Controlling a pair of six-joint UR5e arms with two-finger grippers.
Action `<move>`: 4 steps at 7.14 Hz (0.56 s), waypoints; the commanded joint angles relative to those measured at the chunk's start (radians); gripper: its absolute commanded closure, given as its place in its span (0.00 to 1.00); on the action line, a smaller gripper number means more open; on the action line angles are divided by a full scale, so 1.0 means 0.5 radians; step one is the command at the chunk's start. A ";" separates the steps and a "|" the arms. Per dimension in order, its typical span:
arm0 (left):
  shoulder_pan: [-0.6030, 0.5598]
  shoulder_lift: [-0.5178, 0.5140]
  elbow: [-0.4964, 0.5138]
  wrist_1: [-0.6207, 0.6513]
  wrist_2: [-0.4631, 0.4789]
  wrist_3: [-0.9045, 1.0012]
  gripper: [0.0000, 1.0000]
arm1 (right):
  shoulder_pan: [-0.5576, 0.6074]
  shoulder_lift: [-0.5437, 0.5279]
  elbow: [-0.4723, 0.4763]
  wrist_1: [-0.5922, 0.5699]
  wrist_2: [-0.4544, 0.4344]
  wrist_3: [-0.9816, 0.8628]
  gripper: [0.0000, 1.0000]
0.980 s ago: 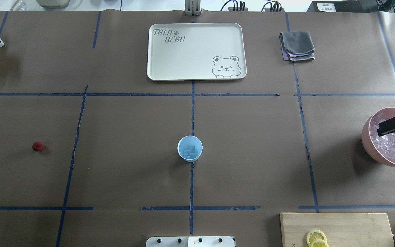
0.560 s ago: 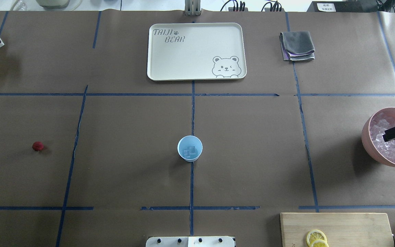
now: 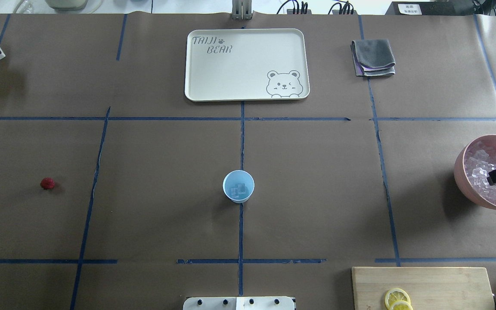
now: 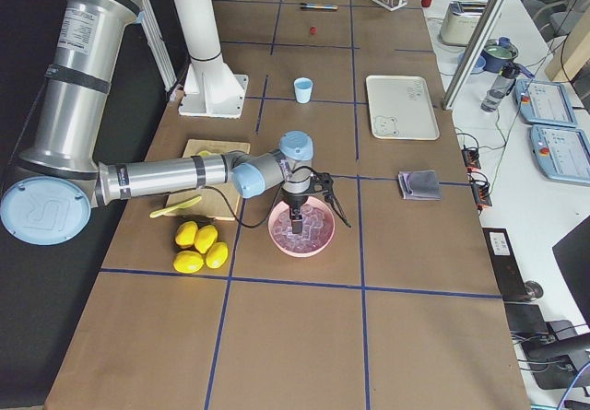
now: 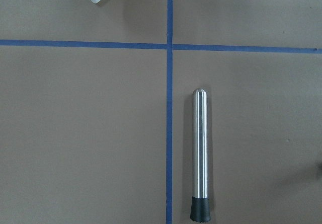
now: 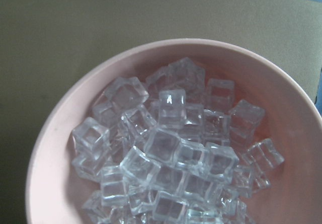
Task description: Mash ice and strawberries in cup
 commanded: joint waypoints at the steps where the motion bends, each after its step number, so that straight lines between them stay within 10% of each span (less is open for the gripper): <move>1: 0.000 0.002 -0.010 0.000 0.000 0.000 0.00 | -0.003 0.007 -0.045 -0.003 0.001 -0.052 0.11; 4: 0.000 0.002 -0.016 0.000 0.000 -0.003 0.00 | -0.003 0.014 -0.082 -0.006 0.004 -0.111 0.17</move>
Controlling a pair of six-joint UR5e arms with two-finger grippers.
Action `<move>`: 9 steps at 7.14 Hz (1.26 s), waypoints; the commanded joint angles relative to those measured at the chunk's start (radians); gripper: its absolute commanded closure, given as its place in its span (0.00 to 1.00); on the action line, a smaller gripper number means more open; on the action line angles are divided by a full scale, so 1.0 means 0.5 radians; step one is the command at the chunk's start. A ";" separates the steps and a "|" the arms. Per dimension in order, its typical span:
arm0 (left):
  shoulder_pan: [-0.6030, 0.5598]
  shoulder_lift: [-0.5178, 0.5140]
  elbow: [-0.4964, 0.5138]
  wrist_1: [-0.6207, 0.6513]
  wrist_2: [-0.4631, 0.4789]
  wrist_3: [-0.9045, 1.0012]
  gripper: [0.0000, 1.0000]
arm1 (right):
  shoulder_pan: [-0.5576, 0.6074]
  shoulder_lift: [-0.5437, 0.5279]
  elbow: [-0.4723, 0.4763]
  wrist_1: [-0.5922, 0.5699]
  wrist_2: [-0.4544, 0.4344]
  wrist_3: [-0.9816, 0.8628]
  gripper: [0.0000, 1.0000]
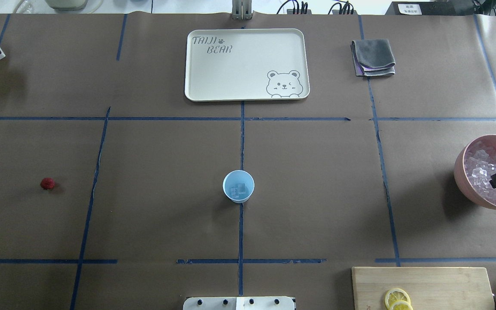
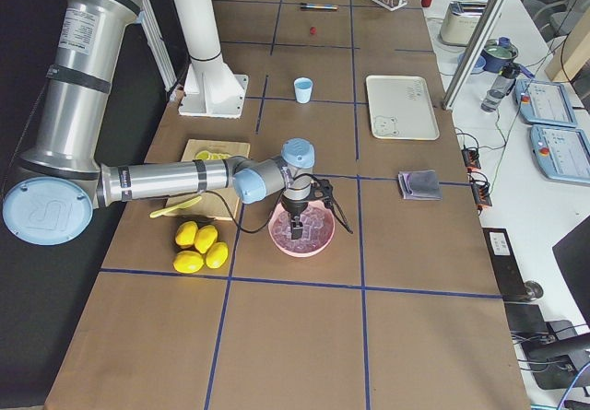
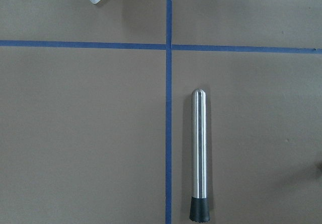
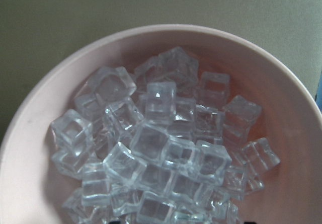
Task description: Mash ice and strawberries in cup
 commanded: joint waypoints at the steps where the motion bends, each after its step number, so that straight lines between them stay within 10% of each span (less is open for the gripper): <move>1: -0.003 0.000 -0.003 0.000 0.000 0.000 0.00 | 0.000 0.002 -0.012 -0.004 0.002 -0.011 0.21; 7: -0.003 0.003 -0.043 0.003 0.000 -0.003 0.00 | -0.003 0.002 -0.037 -0.004 0.008 -0.011 0.39; 9: -0.003 0.003 -0.040 0.003 0.000 -0.003 0.00 | -0.003 0.002 -0.025 -0.001 0.008 -0.011 0.96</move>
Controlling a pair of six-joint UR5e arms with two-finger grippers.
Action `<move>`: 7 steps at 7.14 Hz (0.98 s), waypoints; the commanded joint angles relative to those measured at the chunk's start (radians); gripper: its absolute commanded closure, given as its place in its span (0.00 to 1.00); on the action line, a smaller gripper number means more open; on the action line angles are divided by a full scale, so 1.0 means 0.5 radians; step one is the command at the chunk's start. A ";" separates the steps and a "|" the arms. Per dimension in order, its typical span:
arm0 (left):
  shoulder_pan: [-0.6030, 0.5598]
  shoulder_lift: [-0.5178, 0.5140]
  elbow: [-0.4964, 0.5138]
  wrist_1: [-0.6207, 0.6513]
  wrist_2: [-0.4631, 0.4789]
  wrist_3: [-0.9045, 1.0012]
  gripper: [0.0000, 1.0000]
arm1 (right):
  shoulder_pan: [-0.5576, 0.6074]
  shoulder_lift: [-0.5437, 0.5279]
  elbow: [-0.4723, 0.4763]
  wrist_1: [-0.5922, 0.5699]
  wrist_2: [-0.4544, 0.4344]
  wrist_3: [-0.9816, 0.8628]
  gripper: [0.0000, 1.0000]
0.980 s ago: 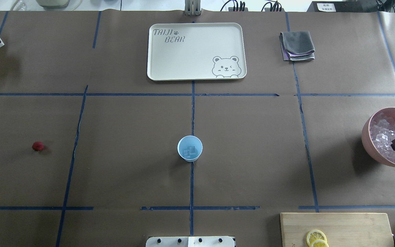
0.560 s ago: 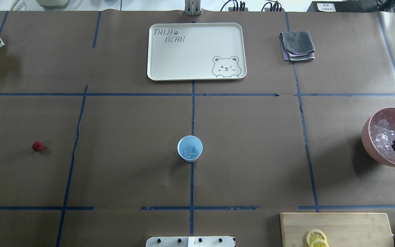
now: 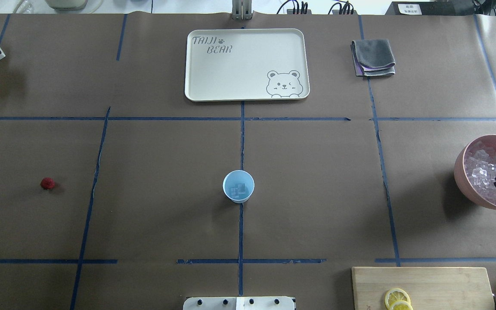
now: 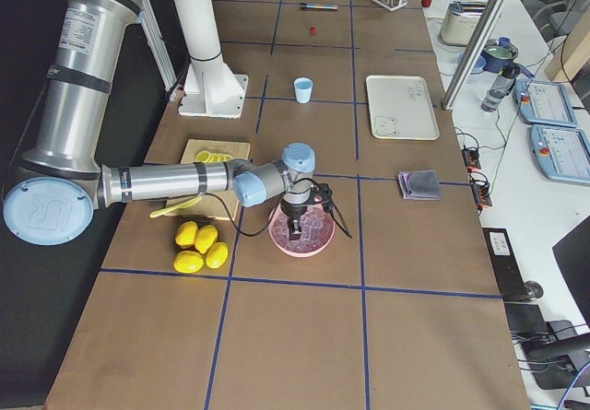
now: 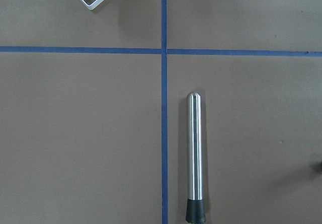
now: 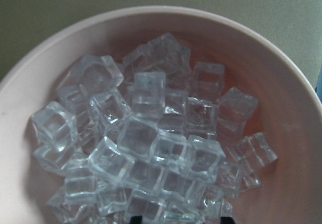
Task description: Mash ice and strawberries in cup
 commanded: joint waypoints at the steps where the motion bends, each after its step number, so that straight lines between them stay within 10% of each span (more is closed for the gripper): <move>1: 0.000 -0.001 -0.001 0.000 0.000 0.000 0.00 | 0.000 0.006 0.020 0.002 0.000 0.000 1.00; 5: 0.000 0.023 -0.004 0.000 0.000 0.000 0.00 | 0.233 0.037 0.338 -0.183 0.270 0.000 1.00; 7: 0.000 0.029 -0.007 0.000 0.000 0.000 0.00 | 0.166 0.541 0.379 -0.603 0.264 0.037 1.00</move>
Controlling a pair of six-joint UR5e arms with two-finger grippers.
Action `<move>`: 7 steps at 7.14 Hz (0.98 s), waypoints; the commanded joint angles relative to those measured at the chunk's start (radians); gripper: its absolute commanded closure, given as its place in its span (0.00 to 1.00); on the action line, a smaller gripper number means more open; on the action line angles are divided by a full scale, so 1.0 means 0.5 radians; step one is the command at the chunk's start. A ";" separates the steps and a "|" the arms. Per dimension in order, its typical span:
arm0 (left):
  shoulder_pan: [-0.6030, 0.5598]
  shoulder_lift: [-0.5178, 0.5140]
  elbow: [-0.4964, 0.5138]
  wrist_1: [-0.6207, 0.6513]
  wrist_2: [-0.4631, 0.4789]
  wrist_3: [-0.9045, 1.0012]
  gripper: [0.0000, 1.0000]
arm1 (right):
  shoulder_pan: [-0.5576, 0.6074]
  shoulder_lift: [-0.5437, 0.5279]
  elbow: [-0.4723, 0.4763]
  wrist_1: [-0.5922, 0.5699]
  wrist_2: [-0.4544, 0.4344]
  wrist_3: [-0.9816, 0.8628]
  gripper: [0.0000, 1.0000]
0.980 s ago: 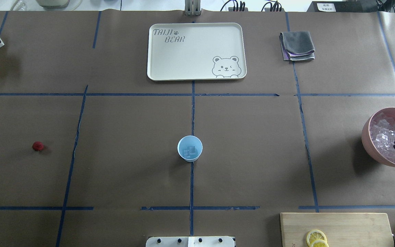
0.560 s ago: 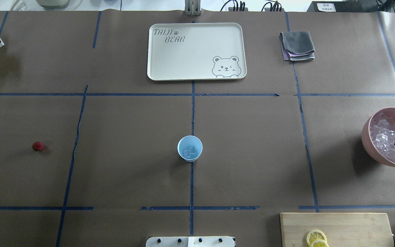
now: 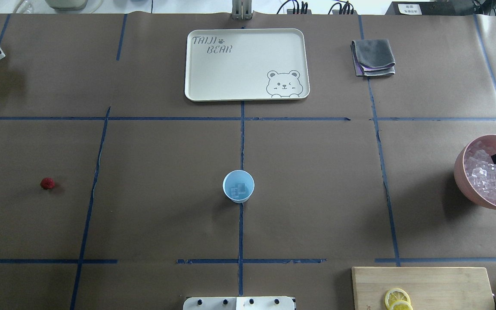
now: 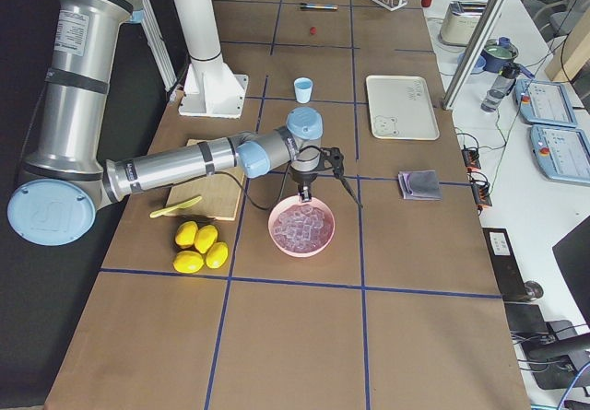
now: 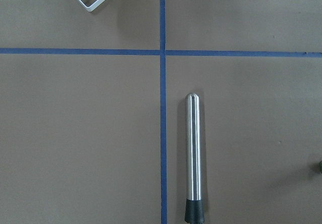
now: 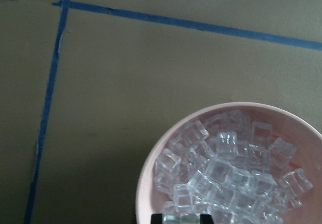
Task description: Mash ice and strawberries in cup
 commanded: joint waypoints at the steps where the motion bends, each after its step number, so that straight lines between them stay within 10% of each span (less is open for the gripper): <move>1: 0.003 0.003 -0.001 0.000 0.000 0.000 0.00 | -0.188 0.598 0.019 -0.467 -0.010 0.173 1.00; 7: 0.006 0.000 0.011 0.000 0.000 -0.034 0.00 | -1.274 1.769 -0.501 -0.601 -0.751 1.412 0.99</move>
